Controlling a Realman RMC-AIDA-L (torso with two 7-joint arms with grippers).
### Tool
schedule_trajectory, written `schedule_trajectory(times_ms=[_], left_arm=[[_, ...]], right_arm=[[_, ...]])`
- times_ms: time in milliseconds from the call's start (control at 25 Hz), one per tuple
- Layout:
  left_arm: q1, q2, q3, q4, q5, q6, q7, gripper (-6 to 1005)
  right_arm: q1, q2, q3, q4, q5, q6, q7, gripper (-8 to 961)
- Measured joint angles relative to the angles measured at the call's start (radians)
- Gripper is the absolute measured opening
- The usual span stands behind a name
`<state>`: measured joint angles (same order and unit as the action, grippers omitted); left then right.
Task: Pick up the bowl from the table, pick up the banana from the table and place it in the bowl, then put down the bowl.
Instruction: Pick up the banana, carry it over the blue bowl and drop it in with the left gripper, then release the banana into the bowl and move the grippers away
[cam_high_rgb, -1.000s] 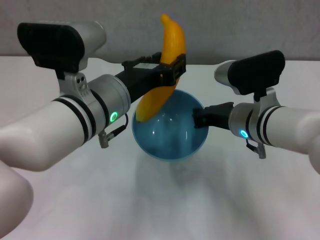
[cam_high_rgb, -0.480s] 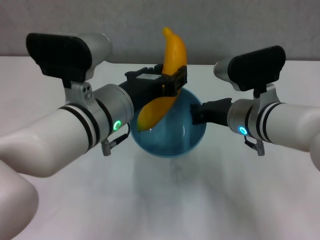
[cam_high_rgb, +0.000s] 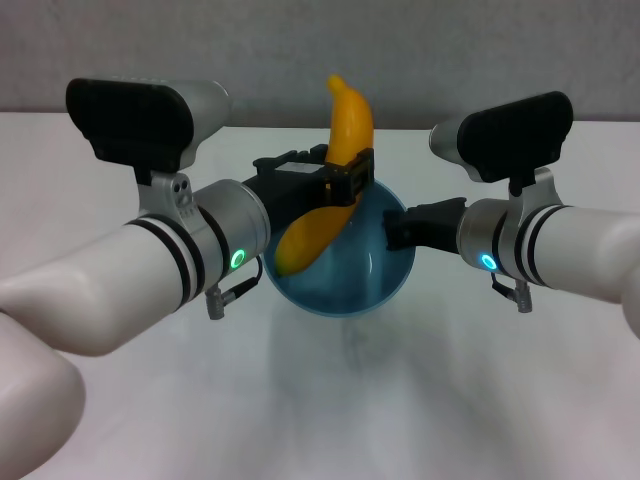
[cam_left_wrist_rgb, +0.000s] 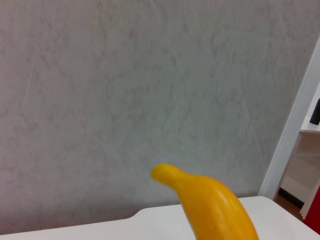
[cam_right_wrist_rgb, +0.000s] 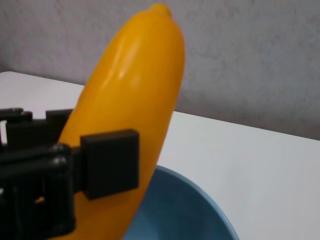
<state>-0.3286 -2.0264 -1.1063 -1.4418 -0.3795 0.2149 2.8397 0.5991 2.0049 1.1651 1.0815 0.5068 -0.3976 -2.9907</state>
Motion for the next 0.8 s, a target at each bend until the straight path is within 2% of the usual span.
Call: schedule_trajectory(times_ms=[360, 800], left_arm=[[-0.01, 0.0, 0.001, 0.017, 0.007, 0.003, 0.001, 631], [-0.004, 0.0, -0.011, 0.019, 0.008, -0.004, 0.001, 814]], right_arm=[[-0.002, 0.0, 0.001, 0.01, -0.001, 0.0, -0.001, 38], [-0.02, -0.001, 0.01, 0.011, -0.005, 0.0, -0.001, 38]])
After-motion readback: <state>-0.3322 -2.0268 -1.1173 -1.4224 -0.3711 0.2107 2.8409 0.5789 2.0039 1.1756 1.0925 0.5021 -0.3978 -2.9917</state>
